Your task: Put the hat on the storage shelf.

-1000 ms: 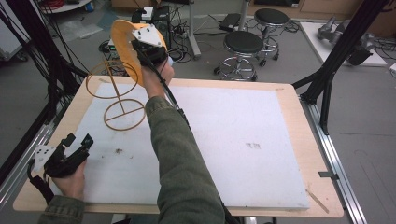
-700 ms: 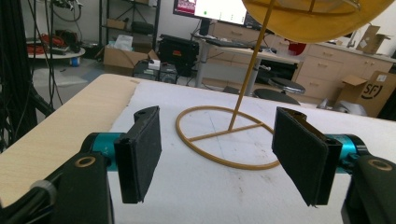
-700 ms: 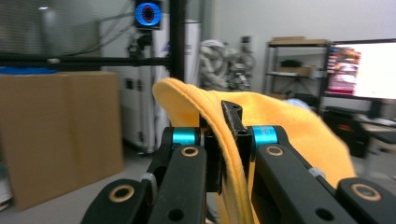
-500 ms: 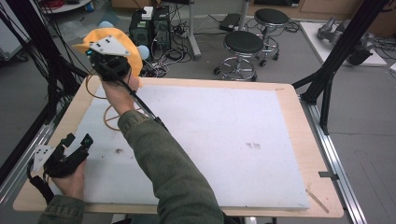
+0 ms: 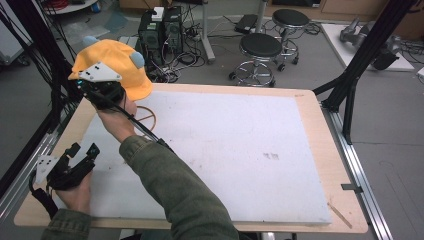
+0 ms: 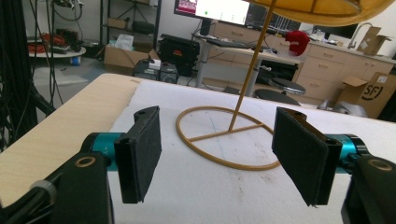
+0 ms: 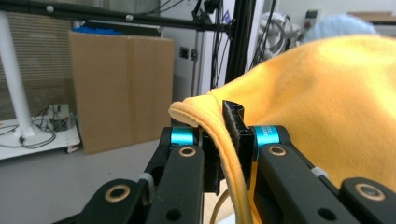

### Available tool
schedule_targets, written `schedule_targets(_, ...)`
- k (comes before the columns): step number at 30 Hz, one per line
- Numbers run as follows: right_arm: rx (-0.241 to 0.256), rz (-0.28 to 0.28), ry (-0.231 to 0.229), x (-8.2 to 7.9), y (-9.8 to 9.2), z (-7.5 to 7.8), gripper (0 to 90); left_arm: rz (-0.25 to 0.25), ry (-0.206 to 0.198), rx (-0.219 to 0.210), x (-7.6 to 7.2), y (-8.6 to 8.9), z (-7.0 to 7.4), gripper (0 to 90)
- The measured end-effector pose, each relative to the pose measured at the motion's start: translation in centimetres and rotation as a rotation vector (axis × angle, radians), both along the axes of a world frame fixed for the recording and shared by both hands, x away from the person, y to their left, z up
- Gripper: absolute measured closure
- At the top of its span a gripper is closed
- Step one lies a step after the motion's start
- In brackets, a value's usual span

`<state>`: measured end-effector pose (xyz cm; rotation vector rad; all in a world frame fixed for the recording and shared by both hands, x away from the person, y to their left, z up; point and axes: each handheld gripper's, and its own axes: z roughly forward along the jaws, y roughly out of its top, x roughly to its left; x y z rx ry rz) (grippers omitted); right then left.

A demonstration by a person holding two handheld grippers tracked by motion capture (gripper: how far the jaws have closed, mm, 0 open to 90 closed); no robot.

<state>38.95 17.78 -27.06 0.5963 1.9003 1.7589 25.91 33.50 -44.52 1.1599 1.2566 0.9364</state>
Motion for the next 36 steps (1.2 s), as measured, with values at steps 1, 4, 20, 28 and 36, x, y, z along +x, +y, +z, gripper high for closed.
schedule_targets(1,0.011,0.011,0.019,0.0,0.0,-0.3,85.5,0.001,0.0,0.001,0.0,0.0,0.0,33.0)
schedule_targets(4,0.0,0.023,0.042,-0.1,0.1,-0.9,85.4,0.002,0.002,-0.003,0.0,0.0,0.0,33.0)
schedule_targets(20,-0.065,0.003,0.06,0.0,0.8,-3.0,84.4,0.003,0.005,-0.013,0.1,0.1,0.0,32.9)
schedule_targets(28,-0.075,-0.005,0.063,0.0,0.8,-3.8,84.0,0.004,0.007,-0.016,0.1,0.1,-0.1,32.9)
schedule_targets(36,-0.076,-0.024,0.07,0.2,0.2,-4.9,83.7,0.003,0.012,-0.019,0.2,0.2,-0.1,32.9)
